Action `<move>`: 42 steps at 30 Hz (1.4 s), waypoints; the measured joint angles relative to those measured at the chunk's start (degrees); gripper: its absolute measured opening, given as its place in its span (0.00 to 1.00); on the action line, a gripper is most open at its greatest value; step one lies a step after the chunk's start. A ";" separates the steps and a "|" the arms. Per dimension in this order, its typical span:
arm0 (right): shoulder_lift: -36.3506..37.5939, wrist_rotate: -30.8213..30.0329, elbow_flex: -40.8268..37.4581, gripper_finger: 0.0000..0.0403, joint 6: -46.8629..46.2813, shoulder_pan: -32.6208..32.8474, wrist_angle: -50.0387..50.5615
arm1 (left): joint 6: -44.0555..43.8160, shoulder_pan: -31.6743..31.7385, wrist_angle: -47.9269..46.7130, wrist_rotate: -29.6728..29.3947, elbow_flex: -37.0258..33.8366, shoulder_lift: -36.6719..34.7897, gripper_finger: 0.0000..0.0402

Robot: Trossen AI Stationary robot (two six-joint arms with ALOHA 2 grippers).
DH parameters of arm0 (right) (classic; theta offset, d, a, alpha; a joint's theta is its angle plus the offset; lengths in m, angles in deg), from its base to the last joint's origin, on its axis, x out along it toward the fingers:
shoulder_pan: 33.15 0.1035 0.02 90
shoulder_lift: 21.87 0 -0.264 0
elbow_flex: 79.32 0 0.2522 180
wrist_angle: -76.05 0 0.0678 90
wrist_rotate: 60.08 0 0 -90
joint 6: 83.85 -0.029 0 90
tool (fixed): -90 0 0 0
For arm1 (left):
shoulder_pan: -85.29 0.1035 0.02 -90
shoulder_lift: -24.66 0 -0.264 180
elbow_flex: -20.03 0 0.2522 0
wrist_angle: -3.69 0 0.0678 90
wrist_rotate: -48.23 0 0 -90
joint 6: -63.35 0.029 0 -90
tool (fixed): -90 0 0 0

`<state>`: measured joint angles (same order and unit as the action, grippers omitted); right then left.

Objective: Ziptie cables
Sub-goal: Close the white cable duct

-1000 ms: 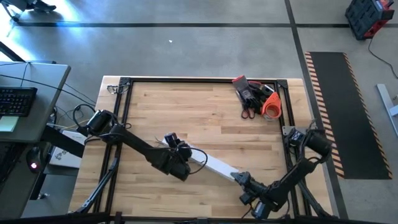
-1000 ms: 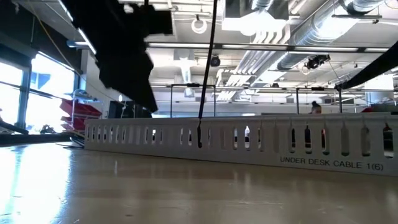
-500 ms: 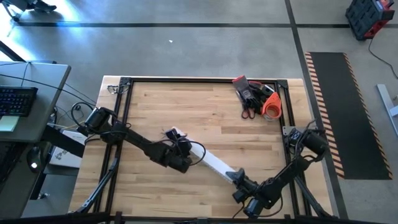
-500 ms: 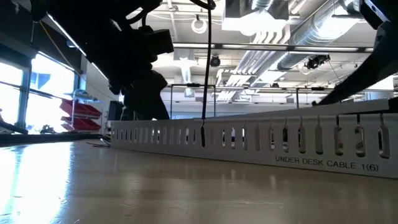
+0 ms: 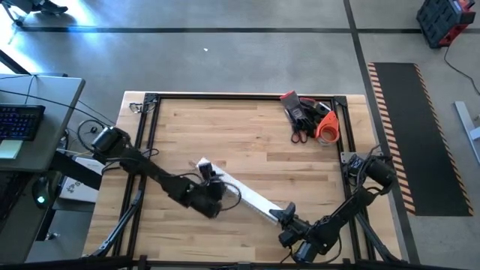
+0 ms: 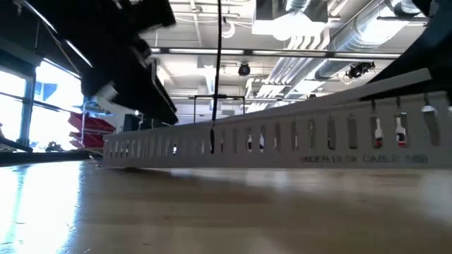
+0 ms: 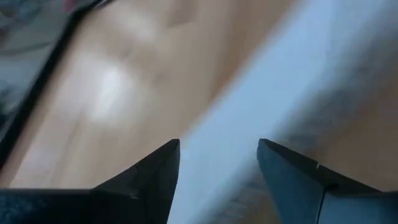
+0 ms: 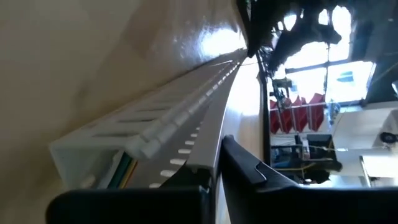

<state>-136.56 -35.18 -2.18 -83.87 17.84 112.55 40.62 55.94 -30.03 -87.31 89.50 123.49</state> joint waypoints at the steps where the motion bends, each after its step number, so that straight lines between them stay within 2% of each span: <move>1: 0.00 -0.31 0.00 0.00 -0.02 -0.14 0.16 | 2.49 -0.61 0.18 1.82 0.01 -1.22 0.50; 4: 0.00 -0.37 -0.02 0.00 -0.08 -0.20 0.54 | 6.95 -1.90 1.25 5.05 0.10 -3.29 0.50; 9: 0.00 -0.43 -0.04 0.00 -0.08 -0.09 0.26 | 9.14 -3.10 7.92 5.92 0.14 -2.28 0.50; 13: -0.02 -0.13 -0.07 0.00 0.25 -0.21 0.03 | 15.69 -2.45 18.64 7.29 0.12 3.85 0.50; 15: -0.02 -0.16 -0.07 0.00 0.88 -0.23 -0.25 | 20.39 -1.76 24.98 5.69 0.12 7.13 0.50; 19: -0.02 1.44 -0.09 0.00 1.79 -0.44 -1.83 | 23.57 0.17 33.28 3.55 0.16 12.81 0.50; 24: -0.20 2.43 -0.31 0.00 5.08 -0.50 -2.93 | 22.92 2.47 36.21 5.07 0.48 16.93 0.50; 31: -0.20 1.34 0.00 0.00 4.57 -0.70 -3.36 | 19.72 3.26 36.81 4.94 0.60 19.73 0.50; 42: 1.73 0.70 3.32 0.00 2.71 -0.88 -3.39 | 18.21 3.51 39.48 6.21 0.54 20.04 0.50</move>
<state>-134.84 -34.48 1.14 -81.16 16.96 109.17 58.83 59.45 9.44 -81.10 90.04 143.53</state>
